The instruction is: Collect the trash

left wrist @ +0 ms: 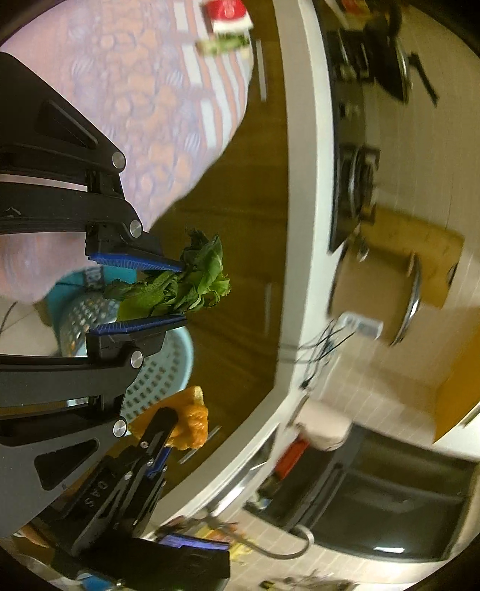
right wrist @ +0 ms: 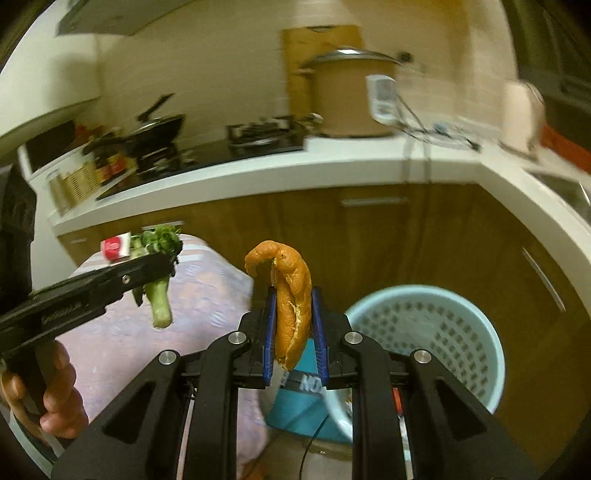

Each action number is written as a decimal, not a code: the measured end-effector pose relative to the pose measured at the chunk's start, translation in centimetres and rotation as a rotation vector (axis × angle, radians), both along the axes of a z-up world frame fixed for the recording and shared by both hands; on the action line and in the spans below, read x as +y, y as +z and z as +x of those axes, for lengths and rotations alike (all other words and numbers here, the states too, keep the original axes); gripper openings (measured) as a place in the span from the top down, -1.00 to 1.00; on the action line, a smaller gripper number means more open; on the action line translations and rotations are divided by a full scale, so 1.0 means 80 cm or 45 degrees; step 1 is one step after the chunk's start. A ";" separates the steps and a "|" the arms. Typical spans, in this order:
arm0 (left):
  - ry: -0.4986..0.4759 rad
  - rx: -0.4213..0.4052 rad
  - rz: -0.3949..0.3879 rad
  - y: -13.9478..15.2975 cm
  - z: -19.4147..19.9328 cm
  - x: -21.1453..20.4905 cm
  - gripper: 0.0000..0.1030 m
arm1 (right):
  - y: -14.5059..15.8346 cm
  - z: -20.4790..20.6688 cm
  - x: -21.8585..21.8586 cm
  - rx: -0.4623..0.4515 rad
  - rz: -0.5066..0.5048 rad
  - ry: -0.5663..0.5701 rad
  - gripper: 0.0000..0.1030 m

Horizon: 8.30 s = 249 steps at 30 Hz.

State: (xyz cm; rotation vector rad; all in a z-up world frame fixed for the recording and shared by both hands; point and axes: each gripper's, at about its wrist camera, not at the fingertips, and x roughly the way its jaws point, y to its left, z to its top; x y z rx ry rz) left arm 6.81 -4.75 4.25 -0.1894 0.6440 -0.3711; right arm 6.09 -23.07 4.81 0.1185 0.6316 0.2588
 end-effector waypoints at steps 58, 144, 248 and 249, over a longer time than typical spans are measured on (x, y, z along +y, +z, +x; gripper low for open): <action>-0.055 0.082 -0.067 -0.027 0.011 -0.025 -0.11 | -0.039 0.016 -0.034 0.178 0.011 -0.059 0.04; 0.802 0.212 -0.076 -0.067 0.064 0.452 0.10 | -0.075 0.209 0.477 0.163 -0.150 0.656 0.06; 0.283 -0.362 0.204 -0.013 -0.038 -0.015 -0.70 | -0.026 -0.042 -0.047 -0.155 -0.092 -0.509 -0.18; 0.283 -0.367 0.215 -0.013 -0.038 -0.017 -0.70 | -0.026 -0.043 -0.046 -0.159 -0.100 -0.511 -0.18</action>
